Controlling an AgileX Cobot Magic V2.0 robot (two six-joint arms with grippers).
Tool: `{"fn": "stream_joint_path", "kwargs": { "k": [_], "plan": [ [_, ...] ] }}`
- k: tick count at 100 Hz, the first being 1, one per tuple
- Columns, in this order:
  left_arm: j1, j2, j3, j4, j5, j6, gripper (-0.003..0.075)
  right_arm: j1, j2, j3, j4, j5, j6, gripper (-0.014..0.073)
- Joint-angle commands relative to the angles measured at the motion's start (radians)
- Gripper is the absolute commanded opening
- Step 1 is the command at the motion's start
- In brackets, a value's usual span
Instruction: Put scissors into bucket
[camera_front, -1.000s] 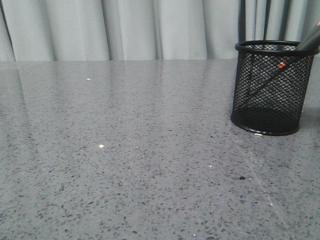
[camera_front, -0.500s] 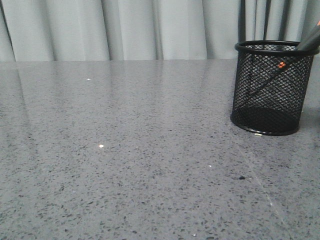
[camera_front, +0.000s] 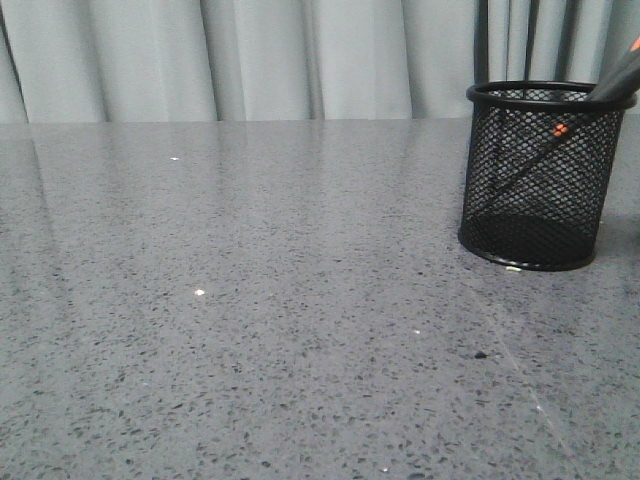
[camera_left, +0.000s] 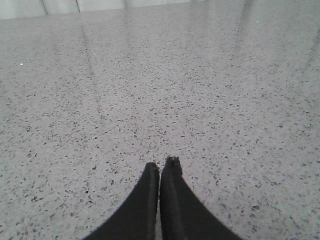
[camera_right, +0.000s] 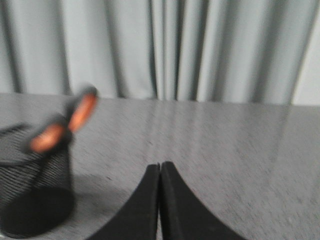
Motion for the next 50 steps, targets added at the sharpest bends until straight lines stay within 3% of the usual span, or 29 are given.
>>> {"fn": "stream_joint_path", "kwargs": {
  "k": [1,10,15,36,50],
  "plan": [
    [0.002,-0.028,0.04,-0.013,-0.047,-0.009,-0.002,-0.007,0.01,0.091,-0.086,-0.241,0.073,-0.0046],
    [0.002,-0.028,0.04,-0.013,-0.047,-0.009,-0.002,-0.007,-0.008,0.194,-0.086,-0.318,0.08,-0.0046],
    [0.002,-0.028,0.04,-0.013,-0.047,-0.009,-0.002,-0.007,-0.022,0.185,-0.093,-0.204,0.08,-0.0046],
    [0.002,-0.028,0.04,-0.013,-0.047,-0.009,-0.002,-0.007,-0.022,0.19,-0.091,-0.001,0.08,-0.0046],
    [0.002,-0.028,0.04,-0.013,-0.047,-0.009,-0.002,-0.007,-0.022,0.19,-0.091,0.054,0.08,-0.0046]
  ]
}}
